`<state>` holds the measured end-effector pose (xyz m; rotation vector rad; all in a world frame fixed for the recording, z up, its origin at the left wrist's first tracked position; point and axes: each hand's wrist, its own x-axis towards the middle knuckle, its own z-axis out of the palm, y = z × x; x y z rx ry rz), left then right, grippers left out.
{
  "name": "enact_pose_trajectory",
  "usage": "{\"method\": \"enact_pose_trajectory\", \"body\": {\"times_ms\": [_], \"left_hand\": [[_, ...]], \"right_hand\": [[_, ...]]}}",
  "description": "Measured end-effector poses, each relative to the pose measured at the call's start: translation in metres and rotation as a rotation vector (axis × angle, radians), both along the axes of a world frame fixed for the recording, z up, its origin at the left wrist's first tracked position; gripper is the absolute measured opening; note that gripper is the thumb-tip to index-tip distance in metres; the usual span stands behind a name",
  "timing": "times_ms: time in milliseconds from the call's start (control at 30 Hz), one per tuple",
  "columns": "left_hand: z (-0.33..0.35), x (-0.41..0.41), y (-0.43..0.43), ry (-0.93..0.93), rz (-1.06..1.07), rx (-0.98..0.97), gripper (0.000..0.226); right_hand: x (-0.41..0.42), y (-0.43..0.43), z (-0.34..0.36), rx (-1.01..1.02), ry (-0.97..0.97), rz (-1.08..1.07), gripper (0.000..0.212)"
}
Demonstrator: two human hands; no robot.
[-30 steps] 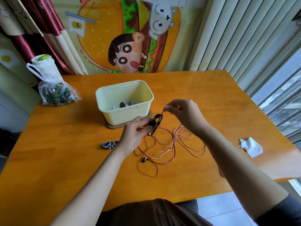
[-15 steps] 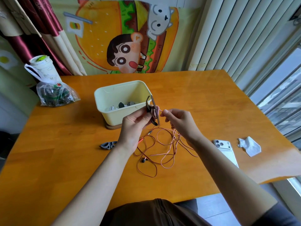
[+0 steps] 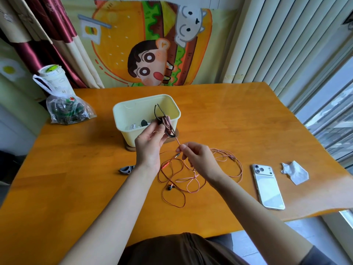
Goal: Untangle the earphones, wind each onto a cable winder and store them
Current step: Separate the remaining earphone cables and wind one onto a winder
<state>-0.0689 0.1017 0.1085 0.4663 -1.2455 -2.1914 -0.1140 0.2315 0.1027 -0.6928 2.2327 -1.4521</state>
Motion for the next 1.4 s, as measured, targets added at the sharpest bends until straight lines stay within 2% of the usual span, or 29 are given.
{"method": "enact_pose_trajectory", "body": {"times_ms": [100,267,367,533,700,933,1033,1200,1400], "left_hand": [[-0.010,-0.001,-0.002,-0.128,0.115,-0.189,0.027],[-0.035,0.002,-0.008,-0.287,0.164,-0.819,0.029],[-0.047,0.007,-0.012,-0.303,0.070,-0.943,0.029],[-0.049,0.014,-0.010,-0.206,-0.221,-0.778,0.030],[-0.043,0.012,-0.006,-0.192,-0.312,-0.663,0.034],[-0.025,0.012,0.002,-0.123,-0.399,-0.606,0.034],[-0.013,0.008,0.008,-0.036,-0.373,-0.481,0.029],[-0.003,0.000,0.013,0.031,-0.269,-0.286,0.038],[-0.005,-0.004,0.012,0.047,-0.176,0.025,0.039]], "right_hand": [[0.004,0.000,0.005,0.046,0.106,0.009,0.024],[0.007,0.003,0.018,0.102,0.205,0.065,0.025],[-0.005,0.010,0.032,0.137,0.254,0.063,0.024],[-0.033,0.021,0.051,0.175,0.349,0.046,0.019],[-0.049,0.023,0.054,0.155,0.372,0.006,0.018],[-0.055,0.022,0.050,0.105,0.365,-0.050,0.016],[-0.055,0.020,0.042,0.068,0.298,-0.075,0.019],[-0.040,0.015,0.026,-0.073,0.137,-0.115,0.026],[-0.022,0.004,0.008,-0.050,0.035,-0.067,0.027]]}}
